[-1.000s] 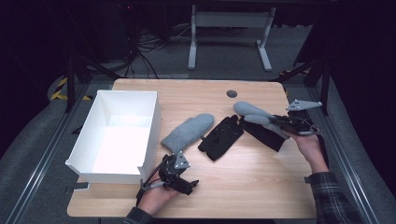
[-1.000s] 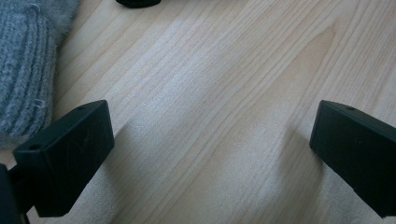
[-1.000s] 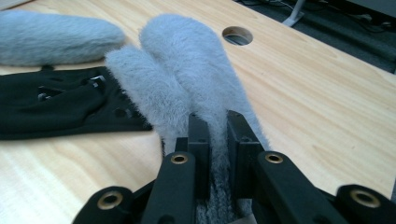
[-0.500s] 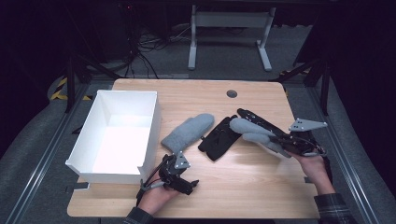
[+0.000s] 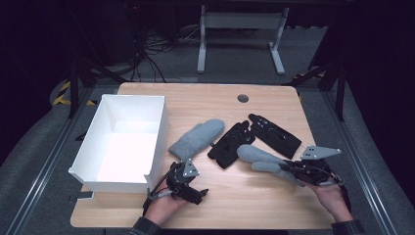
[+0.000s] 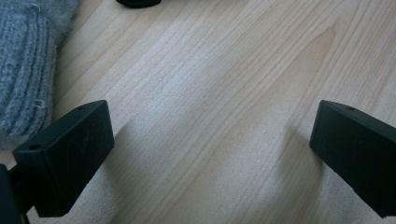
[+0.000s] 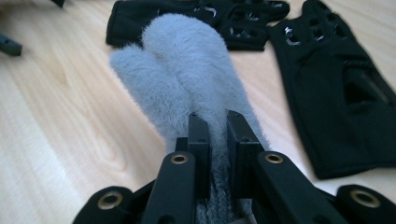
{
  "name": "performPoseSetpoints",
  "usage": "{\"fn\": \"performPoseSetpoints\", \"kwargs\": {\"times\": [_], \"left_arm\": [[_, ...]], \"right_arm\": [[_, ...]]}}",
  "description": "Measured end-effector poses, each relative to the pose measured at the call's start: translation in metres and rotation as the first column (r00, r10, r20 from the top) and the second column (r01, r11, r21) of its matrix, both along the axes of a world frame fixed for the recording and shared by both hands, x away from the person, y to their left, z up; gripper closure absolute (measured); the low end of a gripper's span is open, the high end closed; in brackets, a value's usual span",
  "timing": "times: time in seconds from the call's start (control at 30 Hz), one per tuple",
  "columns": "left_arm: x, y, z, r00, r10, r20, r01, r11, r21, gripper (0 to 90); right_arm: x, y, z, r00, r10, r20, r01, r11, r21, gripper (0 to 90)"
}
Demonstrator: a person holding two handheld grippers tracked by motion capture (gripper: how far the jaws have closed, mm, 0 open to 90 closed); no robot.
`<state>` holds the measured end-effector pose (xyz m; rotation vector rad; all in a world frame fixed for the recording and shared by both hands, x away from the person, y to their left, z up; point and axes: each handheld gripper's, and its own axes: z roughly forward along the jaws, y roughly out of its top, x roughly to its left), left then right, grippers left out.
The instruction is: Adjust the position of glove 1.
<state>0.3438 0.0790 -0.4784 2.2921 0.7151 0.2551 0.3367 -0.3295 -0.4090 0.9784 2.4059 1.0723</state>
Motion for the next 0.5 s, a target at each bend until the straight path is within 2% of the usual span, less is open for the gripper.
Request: {"fn": "performPoseSetpoints", "kwargs": {"times": [0.17, 0.2, 0.27, 0.33, 0.4, 0.5], "left_arm": [[0.000, 0.000, 0.000, 1.0000, 0.001, 0.000, -0.001, 1.0000, 0.000, 0.2], [0.000, 0.000, 0.000, 1.0000, 0.000, 0.000, 0.000, 1.0000, 0.000, 0.2], [0.000, 0.000, 0.000, 1.0000, 0.000, 0.000, 0.000, 1.0000, 0.000, 0.2], [0.000, 0.000, 0.000, 1.0000, 0.000, 0.000, 0.000, 1.0000, 0.000, 0.2], [0.000, 0.000, 0.000, 1.0000, 0.001, 0.000, -0.001, 1.0000, 0.000, 0.2], [0.000, 0.000, 0.000, 1.0000, 0.000, 0.000, 0.000, 1.0000, 0.000, 0.2]], "right_arm": [[-0.014, 0.001, -0.007, 0.9994, 0.011, -0.033, -0.011, 0.9999, -0.009, 81.1], [-0.016, 0.002, -0.010, 0.9988, 0.016, -0.046, -0.016, 0.9998, -0.009, 77.9], [-0.017, 0.004, -0.013, 0.9973, 0.021, -0.070, -0.022, 0.9996, -0.018, 65.3], [-0.018, 0.004, -0.012, 0.9969, 0.035, -0.071, -0.036, 0.9993, -0.010, 57.1], [-0.018, 0.002, -0.006, 0.9980, 0.035, -0.054, -0.034, 0.9993, 0.012, 53.8], [-0.016, -0.006, 0.005, 0.9995, 0.024, -0.022, -0.023, 0.9989, 0.041, 53.8]]}}
